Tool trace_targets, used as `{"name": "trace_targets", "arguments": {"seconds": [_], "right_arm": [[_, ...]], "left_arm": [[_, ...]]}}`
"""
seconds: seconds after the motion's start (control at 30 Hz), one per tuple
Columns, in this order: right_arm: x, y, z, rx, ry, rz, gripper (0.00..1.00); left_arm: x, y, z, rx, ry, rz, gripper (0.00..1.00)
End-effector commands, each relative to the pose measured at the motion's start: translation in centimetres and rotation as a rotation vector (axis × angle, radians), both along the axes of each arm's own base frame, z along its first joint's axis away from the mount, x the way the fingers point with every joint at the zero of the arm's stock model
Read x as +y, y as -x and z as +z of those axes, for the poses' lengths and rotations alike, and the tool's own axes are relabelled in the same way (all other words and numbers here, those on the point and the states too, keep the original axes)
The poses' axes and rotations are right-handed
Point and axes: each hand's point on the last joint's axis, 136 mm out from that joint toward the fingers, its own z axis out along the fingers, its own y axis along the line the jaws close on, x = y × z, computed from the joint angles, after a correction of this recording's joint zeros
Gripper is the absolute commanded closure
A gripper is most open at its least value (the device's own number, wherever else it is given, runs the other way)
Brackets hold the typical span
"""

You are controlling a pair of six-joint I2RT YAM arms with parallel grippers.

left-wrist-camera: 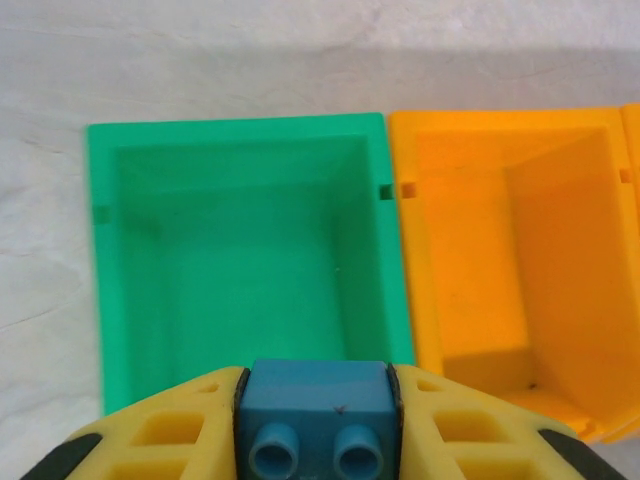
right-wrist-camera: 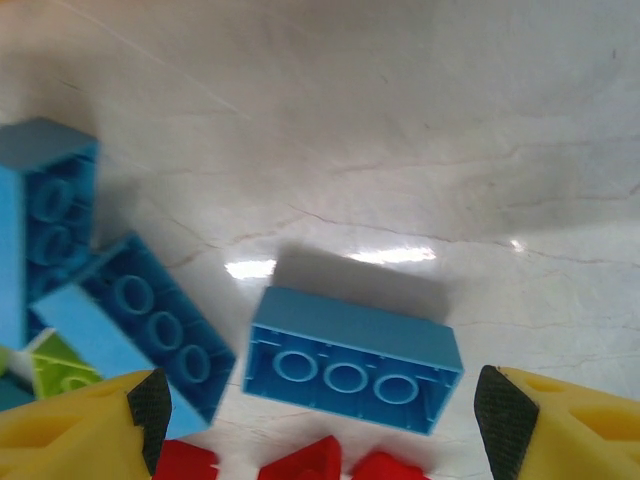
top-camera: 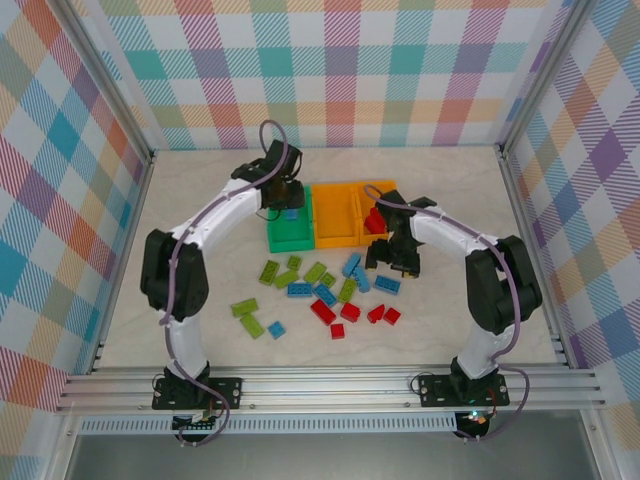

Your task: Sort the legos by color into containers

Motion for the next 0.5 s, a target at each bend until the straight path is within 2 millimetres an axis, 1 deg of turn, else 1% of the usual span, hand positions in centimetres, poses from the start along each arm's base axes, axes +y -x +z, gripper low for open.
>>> {"name": "trace_targets", "arguments": {"seconds": [0.0,0.07,0.13,0.23,0.3,0.47], "right_arm": [[-0.1,0.2,0.7,-0.05,-0.018,0.045,0.19],[0.3,0.2,0.4,-0.075,-0.036,0.138,0.17],[0.4,0.2,0.1,-0.089,-0.02,0.213,0.16],[0.8,-0.1,-0.3,-0.112,-0.022,0.326,0.14],[1.0,-0.2,-0.5,-0.116,-0.022,0.393,0.14],[0.3,0.4,-1.2,-0.08,0.014,0.538,0.14]], "left_arm": [[-0.4,0.0,-1.7,0.098,0.041,0.007,0.73],[-0.3,-0.7,-2.7,0.123,0.066,0.036,0.73],[-0.2,-1.3,-3.3,0.136,0.079,0.056,0.72],[-0.2,-2.0,-3.5,0.144,0.092,0.069,0.7],[-0.5,-2.3,-3.5,0.147,0.107,0.067,0.66],[-1.3,-2.2,-3.2,0.167,0.146,0.058,0.51]]}}
